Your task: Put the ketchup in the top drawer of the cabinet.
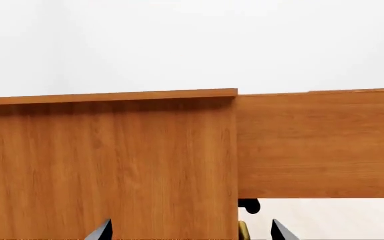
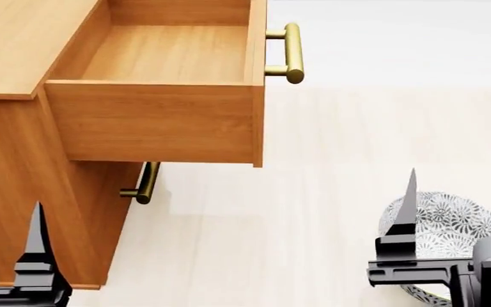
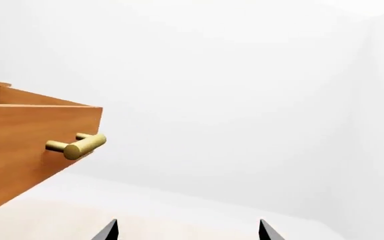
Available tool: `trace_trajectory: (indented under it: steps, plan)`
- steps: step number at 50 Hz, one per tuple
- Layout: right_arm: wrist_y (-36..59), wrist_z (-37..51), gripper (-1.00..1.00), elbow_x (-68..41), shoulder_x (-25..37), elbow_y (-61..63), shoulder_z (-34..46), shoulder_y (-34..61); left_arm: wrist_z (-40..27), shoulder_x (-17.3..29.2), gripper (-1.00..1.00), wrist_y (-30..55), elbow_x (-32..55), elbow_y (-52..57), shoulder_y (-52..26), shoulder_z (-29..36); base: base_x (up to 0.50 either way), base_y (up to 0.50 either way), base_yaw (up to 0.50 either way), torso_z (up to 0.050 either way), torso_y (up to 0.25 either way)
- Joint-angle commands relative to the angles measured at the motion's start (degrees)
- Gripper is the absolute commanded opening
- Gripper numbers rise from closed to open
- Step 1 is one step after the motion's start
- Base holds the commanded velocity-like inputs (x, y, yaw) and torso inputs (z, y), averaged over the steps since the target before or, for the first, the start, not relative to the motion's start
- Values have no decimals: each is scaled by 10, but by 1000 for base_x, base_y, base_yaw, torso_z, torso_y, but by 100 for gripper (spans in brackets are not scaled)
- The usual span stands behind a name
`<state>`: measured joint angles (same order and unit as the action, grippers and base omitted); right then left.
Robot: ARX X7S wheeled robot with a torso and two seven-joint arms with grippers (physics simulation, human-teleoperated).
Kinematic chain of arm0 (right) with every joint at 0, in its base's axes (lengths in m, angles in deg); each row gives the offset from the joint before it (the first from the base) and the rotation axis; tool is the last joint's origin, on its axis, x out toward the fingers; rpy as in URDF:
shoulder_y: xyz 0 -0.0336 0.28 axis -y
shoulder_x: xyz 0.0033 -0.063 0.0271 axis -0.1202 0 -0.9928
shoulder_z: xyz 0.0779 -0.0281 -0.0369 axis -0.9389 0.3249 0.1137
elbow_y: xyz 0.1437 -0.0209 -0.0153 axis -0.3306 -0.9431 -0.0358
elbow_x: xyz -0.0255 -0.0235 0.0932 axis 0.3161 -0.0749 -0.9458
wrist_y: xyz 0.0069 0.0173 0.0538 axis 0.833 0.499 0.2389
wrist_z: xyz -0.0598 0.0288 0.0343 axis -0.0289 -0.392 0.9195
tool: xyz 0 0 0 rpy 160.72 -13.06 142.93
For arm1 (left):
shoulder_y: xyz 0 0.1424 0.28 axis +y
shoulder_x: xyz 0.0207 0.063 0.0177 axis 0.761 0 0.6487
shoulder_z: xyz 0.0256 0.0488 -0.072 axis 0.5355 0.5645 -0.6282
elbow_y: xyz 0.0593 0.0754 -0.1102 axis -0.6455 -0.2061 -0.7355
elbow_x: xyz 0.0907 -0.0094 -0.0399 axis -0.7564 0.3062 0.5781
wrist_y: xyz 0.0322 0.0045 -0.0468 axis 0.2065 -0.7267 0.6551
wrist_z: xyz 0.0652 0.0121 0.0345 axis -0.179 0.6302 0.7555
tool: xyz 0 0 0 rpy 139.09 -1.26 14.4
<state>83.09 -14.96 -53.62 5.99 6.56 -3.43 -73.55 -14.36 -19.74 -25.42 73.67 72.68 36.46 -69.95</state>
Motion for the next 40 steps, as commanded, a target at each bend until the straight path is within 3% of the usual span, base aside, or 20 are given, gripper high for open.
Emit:
trace_trajectory:
  steps: [1,13,40]
  plan:
    - [-40,-46,100,-46,28,-59,-55,9,-6,1,100,-1,0,-4,-1,4,0,0,0,0,0]
    - [-94,-112,100,-75,51,-124,-77,-13,-12,2,100,-7,1,-8,2,8,0,0,0,0,0]
    - [-180,-136,100,-122,-14,-11,-249,-292,-20,5,100,-15,3,-26,-3,15,0,0,0,0,0]
